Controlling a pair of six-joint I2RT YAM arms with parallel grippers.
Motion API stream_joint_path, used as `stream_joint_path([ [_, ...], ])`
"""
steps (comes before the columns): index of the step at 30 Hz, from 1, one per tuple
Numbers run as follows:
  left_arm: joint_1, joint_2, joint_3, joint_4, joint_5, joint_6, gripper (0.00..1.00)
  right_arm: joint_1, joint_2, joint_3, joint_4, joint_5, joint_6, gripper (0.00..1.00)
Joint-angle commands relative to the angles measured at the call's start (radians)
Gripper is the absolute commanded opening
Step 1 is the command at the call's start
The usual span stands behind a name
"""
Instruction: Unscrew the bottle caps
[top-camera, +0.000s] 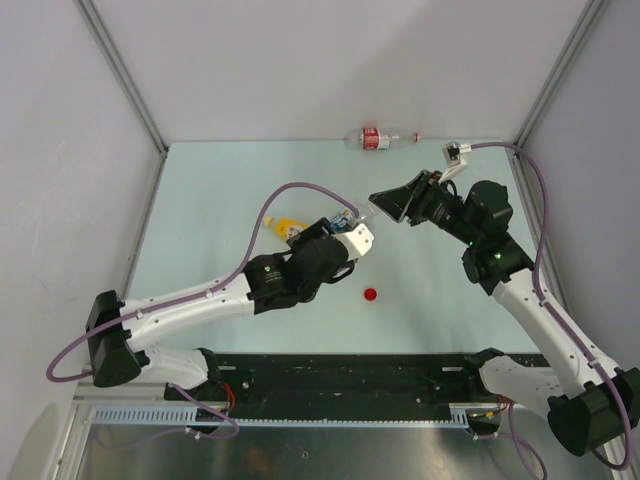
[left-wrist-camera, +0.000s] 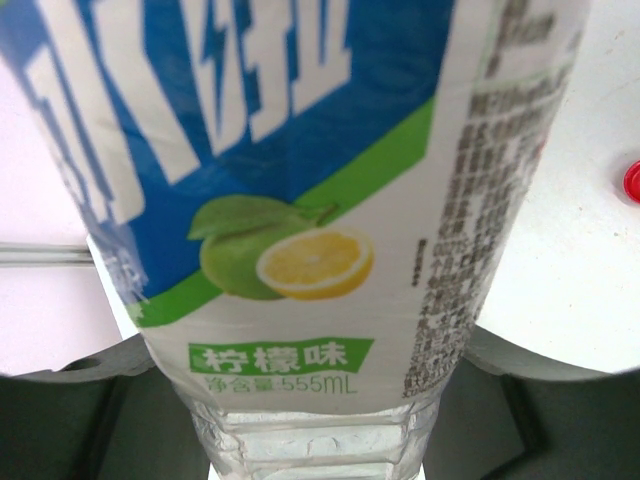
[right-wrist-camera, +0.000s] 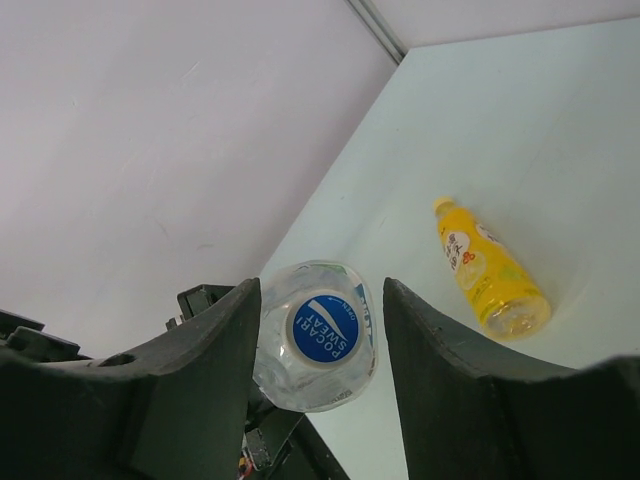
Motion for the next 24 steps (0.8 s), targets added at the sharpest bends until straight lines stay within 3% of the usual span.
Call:
stream_joint_path([
  [1,-0.006,-0.006,0.015,0.023,-0.029,0.018,0.0,0.011,0.01,0.007,0.012,-0.002,0.015,0.56],
  [9,-0.006,-0.01,0.015,0.023,-0.029,0.017,0.0,0.017,0.02,0.007,0.01,-0.011,0.023,0.54],
  [11,-0.006,-0.01,0.015,0.023,-0.03,0.018,0.0,0.018,0.018,0.007,0.01,-0.011,0.023,0.45],
  [17,-0.006,-0.008,0.013,0.022,-0.029,0.018,0.0,0.016,0.01,0.007,0.007,-0.011,0.014,0.05],
  [24,-0.005,-0.035,0.01,0.024,0.061,0.012,0.0,0.014,-0.005,-0.006,0.05,-0.047,-0.013,0.0],
])
